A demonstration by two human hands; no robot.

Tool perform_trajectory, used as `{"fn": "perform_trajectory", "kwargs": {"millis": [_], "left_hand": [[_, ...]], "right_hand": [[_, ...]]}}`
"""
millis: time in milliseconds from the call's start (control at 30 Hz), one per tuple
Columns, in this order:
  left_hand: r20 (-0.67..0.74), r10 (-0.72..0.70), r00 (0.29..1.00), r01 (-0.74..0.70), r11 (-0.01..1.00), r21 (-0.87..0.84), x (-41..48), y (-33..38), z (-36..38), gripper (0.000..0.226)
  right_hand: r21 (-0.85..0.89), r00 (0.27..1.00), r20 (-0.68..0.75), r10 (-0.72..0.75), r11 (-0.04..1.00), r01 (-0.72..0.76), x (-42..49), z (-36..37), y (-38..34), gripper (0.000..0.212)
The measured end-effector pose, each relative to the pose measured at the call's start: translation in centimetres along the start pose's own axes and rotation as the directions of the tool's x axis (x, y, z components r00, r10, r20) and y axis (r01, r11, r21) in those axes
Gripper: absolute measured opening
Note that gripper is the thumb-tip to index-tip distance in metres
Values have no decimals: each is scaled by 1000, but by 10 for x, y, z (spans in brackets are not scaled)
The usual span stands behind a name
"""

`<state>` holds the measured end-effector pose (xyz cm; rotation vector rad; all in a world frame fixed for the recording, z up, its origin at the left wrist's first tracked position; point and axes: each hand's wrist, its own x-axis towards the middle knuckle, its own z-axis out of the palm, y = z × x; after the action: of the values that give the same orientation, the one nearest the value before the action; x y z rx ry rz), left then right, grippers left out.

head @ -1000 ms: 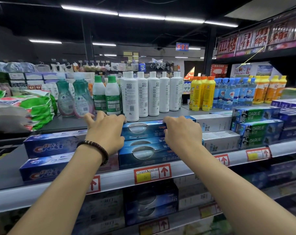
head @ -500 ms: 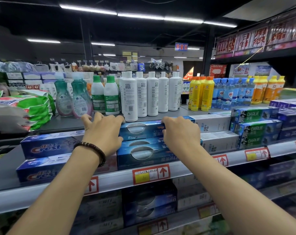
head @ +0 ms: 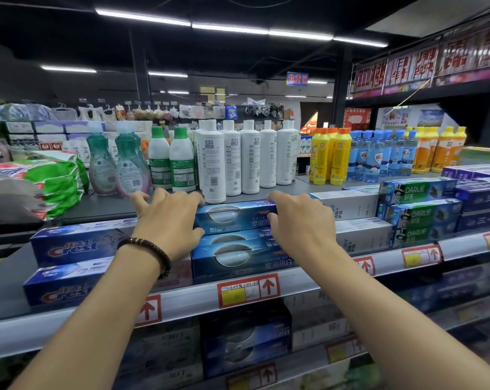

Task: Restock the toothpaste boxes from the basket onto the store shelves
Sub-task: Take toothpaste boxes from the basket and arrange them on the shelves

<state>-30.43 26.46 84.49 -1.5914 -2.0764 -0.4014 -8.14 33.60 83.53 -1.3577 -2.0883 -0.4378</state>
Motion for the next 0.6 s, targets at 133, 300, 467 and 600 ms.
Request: {"fn": "perform_trajectory", "kwargs": {"millis": [133,300,467,600], "left_hand": [[-84,18,996,-22,998,-50,-5,2,-6,46],[-234,77,969,-115,981,-156,-22,12,-18,37],[-284,135,949,-226,920,-321,-44,30,-23,29],[-274,99,957,-227,843,-488,-61,46,-23,22]], "right_hand": [[209,990,-128,61,977,-33,-15,-6,15,26],[449,966,-171,196,888,-101,-40,-13,29,12],[568,950,-167,264,814,-126,-59,-17,34,4],[611,953,-161,257,784,-109,-72,-18,31,7]]}}
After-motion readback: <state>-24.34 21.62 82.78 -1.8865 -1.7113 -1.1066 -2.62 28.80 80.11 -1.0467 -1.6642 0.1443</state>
